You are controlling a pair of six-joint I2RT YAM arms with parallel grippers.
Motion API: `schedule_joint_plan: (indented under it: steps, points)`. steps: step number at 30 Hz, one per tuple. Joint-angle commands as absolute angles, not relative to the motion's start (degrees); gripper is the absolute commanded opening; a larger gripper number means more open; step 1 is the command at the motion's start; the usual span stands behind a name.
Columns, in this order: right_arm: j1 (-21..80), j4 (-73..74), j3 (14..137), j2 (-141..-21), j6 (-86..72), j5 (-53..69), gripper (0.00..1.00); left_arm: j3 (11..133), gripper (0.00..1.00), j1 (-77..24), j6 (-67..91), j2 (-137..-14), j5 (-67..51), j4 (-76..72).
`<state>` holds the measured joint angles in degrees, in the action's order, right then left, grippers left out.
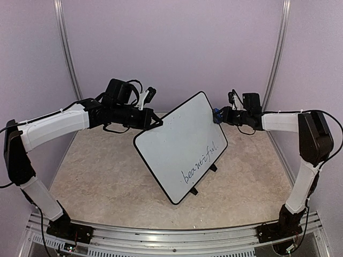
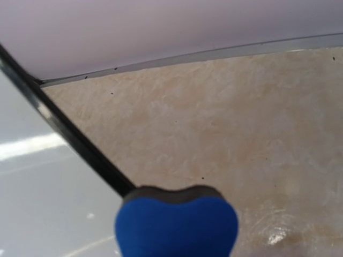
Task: Erase the whiteboard
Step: Erase the whiteboard at the center of the board.
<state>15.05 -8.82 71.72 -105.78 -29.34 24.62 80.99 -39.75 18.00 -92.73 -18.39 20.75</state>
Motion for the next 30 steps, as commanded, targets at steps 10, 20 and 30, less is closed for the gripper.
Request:
schedule_joint_plan:
  steps: [10, 20, 30]
  points:
    - [15.6, -11.8, 53.8, -103.5, -27.9, 23.3, 0.3, 80.7, 0.0, -41.6, 10.2, -91.9, -27.2, 17.9]
    - [16.9, -12.9, 47.3, -99.1, -26.2, 21.3, 0.3, 80.7, 0.0, -41.6, 10.2, -92.1, -27.4, 17.9]
    - [22.2, -10.4, 46.0, -99.7, -25.6, 18.2, 0.3, 80.6, 0.0, -41.7, 10.1, -91.9, -26.9, 18.0]
